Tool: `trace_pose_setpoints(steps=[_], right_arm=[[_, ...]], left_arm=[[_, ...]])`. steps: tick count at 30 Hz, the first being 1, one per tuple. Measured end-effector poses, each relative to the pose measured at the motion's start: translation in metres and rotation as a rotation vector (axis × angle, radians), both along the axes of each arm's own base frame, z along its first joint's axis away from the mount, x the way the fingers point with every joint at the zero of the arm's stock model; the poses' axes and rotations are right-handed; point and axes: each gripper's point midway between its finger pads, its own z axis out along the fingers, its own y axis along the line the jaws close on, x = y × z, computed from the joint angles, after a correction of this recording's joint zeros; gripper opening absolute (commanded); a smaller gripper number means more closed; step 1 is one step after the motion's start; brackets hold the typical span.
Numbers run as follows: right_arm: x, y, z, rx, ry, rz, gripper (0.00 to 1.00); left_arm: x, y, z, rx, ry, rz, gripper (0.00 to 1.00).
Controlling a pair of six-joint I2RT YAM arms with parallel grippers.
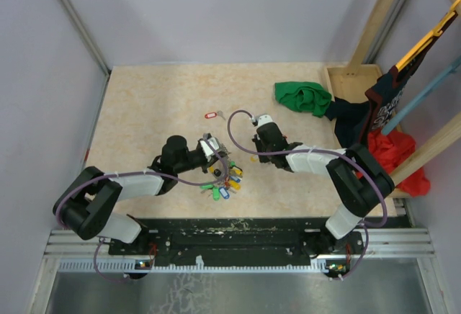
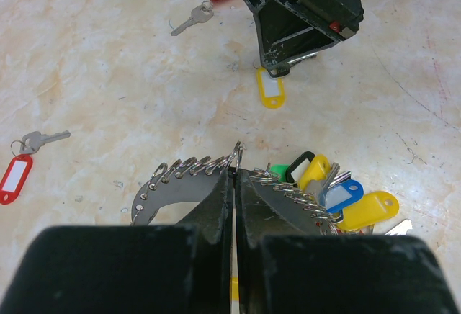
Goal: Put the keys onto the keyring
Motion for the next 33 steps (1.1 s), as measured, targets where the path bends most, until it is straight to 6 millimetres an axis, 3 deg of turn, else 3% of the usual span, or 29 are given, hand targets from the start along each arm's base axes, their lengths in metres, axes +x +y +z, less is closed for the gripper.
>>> trace_pose_setpoints(steps=[33], right_arm=[[0.0018,0.0035,-0.0011,0.009,-0.005,0.007,0.12]], left_arm=[[-0.0002,-0.0001,0.0000,0.000,0.001,-0.001,0.00]])
